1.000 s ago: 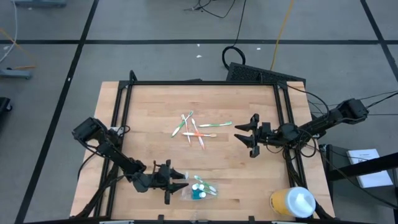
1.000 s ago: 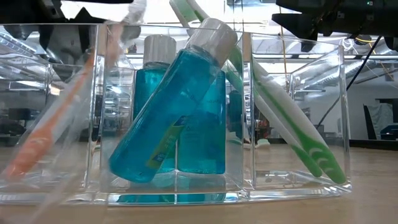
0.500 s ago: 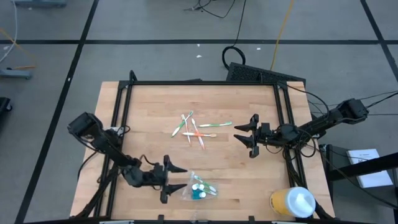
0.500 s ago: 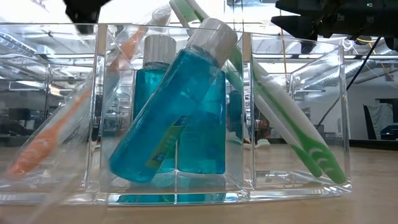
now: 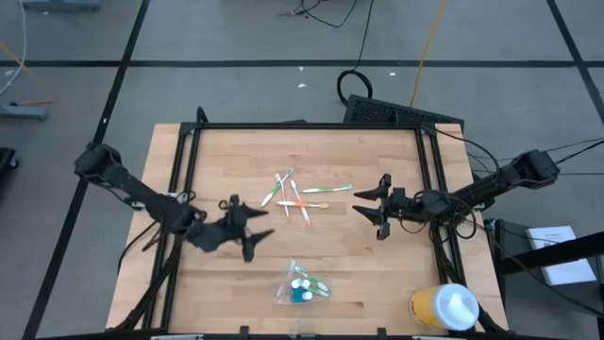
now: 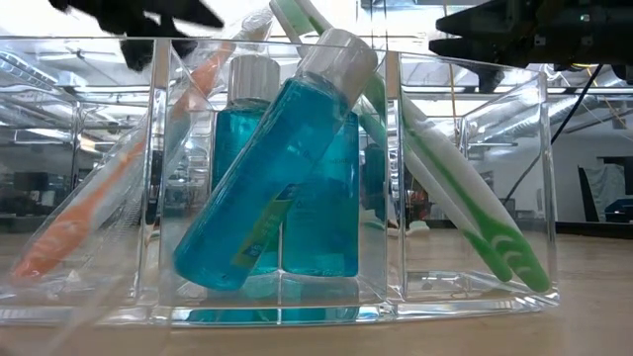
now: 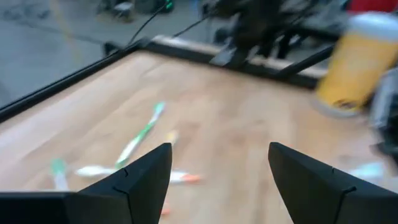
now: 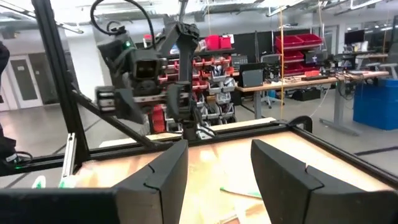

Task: Pick & Place toothbrushing station
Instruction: Put the green toothbrush into the transparent organizer

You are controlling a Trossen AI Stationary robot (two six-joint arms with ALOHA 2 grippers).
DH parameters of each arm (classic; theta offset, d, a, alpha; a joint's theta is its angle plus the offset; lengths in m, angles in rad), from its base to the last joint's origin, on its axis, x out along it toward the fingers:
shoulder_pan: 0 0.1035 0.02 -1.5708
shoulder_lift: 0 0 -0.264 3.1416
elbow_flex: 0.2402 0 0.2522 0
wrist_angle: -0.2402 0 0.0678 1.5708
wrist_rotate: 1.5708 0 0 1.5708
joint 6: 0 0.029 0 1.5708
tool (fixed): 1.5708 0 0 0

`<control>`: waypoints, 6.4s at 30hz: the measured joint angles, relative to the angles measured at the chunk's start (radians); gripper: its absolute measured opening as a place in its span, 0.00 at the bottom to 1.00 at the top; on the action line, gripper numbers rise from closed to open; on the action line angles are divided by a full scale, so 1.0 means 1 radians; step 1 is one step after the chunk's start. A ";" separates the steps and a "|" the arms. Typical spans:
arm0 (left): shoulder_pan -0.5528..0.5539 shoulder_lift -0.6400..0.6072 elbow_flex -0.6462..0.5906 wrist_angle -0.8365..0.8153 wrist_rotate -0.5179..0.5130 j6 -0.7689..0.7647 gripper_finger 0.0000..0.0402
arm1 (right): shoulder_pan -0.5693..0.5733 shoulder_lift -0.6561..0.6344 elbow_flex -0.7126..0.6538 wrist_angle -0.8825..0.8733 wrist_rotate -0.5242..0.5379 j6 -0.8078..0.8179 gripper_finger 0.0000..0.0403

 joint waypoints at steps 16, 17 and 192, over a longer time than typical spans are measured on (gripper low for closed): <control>0.438 -0.006 0.000 -0.280 0.228 -0.048 0.69 | -0.364 0.208 0.132 -0.665 -0.130 0.515 0.41; 0.456 -0.006 0.000 -0.303 0.236 -0.067 0.69 | -0.387 0.230 0.140 -0.686 -0.198 0.547 0.41; 0.491 0.016 0.000 -0.289 0.211 -0.165 0.69 | 0.253 0.821 0.744 0.018 -0.288 0.069 0.11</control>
